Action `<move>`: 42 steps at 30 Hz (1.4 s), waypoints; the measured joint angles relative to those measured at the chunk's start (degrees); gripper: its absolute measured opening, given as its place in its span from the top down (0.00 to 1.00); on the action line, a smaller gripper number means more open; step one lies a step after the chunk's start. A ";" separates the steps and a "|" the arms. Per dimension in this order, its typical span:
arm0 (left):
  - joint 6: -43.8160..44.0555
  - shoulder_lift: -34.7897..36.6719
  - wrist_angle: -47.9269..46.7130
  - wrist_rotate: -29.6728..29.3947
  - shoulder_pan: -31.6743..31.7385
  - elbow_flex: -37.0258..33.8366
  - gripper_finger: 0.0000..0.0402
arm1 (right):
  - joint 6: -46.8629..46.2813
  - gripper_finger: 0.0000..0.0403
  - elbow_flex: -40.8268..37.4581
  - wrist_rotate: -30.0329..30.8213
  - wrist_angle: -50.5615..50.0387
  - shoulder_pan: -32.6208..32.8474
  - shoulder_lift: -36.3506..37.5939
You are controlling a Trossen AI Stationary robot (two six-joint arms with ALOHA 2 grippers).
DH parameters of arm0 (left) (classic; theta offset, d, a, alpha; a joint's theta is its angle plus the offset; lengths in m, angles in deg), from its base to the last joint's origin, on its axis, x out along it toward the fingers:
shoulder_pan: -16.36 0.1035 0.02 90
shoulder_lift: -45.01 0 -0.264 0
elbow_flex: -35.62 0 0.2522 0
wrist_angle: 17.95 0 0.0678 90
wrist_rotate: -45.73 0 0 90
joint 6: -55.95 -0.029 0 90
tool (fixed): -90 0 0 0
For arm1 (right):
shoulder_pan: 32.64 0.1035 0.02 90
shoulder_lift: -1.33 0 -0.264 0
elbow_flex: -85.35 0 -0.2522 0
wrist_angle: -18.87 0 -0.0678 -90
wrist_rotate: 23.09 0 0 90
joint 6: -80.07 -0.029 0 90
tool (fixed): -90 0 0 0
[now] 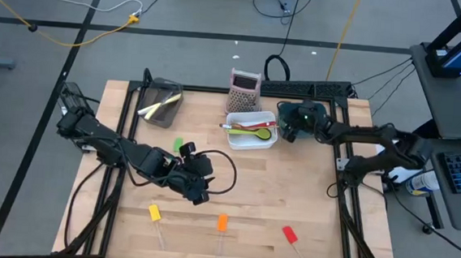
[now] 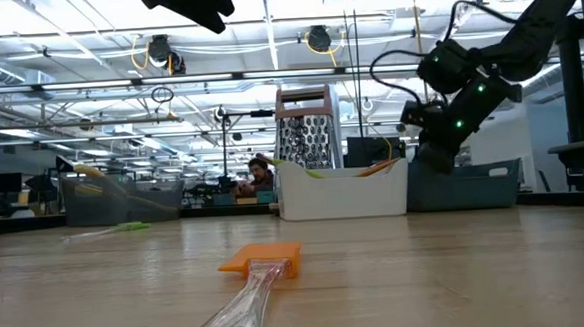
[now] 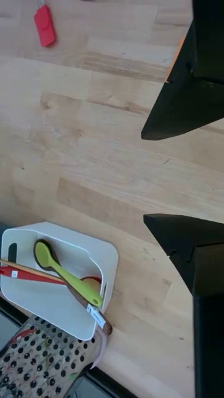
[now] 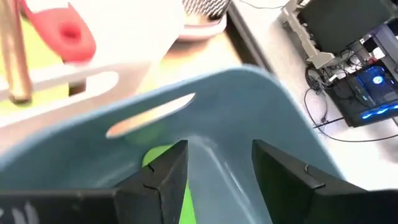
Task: Pick & Place Kitchen Items
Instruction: Put the green spatula into the blue bin
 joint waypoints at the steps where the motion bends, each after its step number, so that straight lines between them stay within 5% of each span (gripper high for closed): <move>1: 0.04 0.00 -0.01 0.00 0.00 0.00 0.47 | -0.96 0.57 0.00 0.00 -0.83 0.01 1.32; 14: 5.78 0.00 -0.05 0.00 -0.15 0.00 0.47 | -9.22 0.58 0.00 -0.03 -11.11 7.20 15.34; 29: 18.93 0.02 -1.69 -0.52 -4.01 0.00 0.47 | -19.59 0.58 0.00 -0.19 -11.20 22.44 19.39; 42: 28.74 0.05 -24.15 -1.76 -4.39 0.00 0.47 | -27.29 0.59 0.00 -0.12 -10.52 33.78 19.39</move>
